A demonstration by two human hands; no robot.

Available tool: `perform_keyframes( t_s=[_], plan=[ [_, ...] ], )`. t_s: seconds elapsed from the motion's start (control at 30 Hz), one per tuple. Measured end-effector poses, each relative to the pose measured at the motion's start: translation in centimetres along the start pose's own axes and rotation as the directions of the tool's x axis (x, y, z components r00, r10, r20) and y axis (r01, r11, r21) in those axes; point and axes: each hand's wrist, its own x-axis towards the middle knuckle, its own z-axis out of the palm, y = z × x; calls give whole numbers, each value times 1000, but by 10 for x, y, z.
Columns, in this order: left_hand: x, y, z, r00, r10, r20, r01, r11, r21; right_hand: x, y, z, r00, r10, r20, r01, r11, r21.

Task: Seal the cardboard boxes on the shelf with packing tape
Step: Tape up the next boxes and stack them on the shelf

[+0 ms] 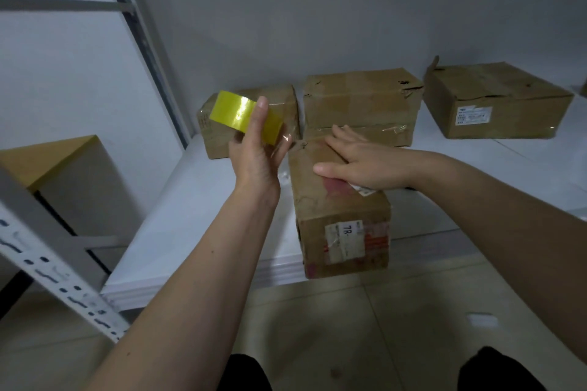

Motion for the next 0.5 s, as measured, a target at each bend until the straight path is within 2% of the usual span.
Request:
perform_keyframes(
  t_s=[0.1, 0.2, 0.3, 0.4, 0.5],
  plan=[
    [-6, -1, 2, 998, -63, -1, 62, 985, -164, 3, 0, 6, 997, 57, -57, -49, 989, 142],
    [-10, 1, 1, 988, -148, -46, 123, 928, -352, 3, 1, 11, 988, 97, -120, -39, 907, 419],
    [-14, 2, -2, 960, -269, -81, 183, 817, -546, 6, 7, 18, 977, 198, -77, -89, 711, 697],
    [-21, 1, -2, 933, -351, -80, 222, 736, -640, 8, 13, 23, 959, 282, -30, -85, 389, 917],
    [-28, 1, -4, 914, -406, -3, 286, 647, -707, 6, 23, 26, 951, 306, -52, -33, 267, 963]
  ],
)
